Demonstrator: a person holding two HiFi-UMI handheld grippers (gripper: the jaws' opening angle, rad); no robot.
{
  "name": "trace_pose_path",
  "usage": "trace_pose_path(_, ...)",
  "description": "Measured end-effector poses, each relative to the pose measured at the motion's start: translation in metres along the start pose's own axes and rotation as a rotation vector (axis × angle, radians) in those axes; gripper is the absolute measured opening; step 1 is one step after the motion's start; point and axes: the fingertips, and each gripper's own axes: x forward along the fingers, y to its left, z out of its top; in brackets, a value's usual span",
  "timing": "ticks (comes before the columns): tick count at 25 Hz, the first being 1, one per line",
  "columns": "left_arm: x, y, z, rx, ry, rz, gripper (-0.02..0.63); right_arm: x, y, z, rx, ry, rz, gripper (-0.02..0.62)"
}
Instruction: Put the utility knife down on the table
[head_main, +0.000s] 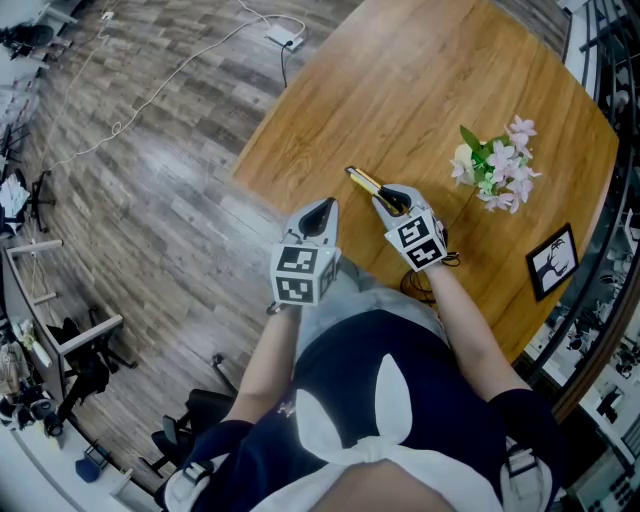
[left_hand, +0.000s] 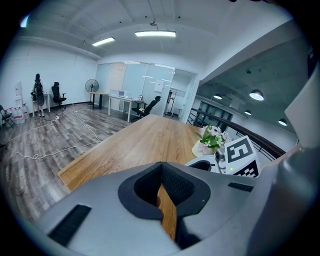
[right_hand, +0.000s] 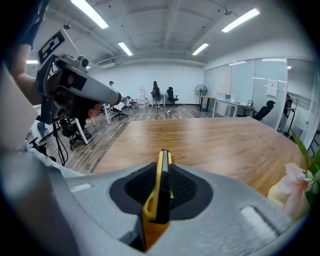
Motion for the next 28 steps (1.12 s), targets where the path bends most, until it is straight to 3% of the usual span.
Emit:
trace_pose_path(3, -0.001, 0.002, 0.005, -0.004, -0.016, 0.012, 0.017, 0.001, -0.002, -0.006, -0.011, 0.031, -0.012, 0.071)
trace_pose_path(5, 0.000, 0.001, 0.002, -0.005, -0.006, 0.005, 0.017, 0.002, -0.004, -0.009, -0.007, 0.027, -0.026, -0.003)
trace_pose_path(17, 0.003, -0.002, -0.005, 0.003, 0.015, -0.009, 0.017, 0.004, -0.004, -0.021, 0.006, 0.052, -0.014, -0.003)
trace_pose_path(28, 0.001, -0.003, 0.005, 0.007, 0.011, -0.004, 0.017, -0.012, -0.002, -0.009, 0.010, 0.001, -0.025, -0.003)
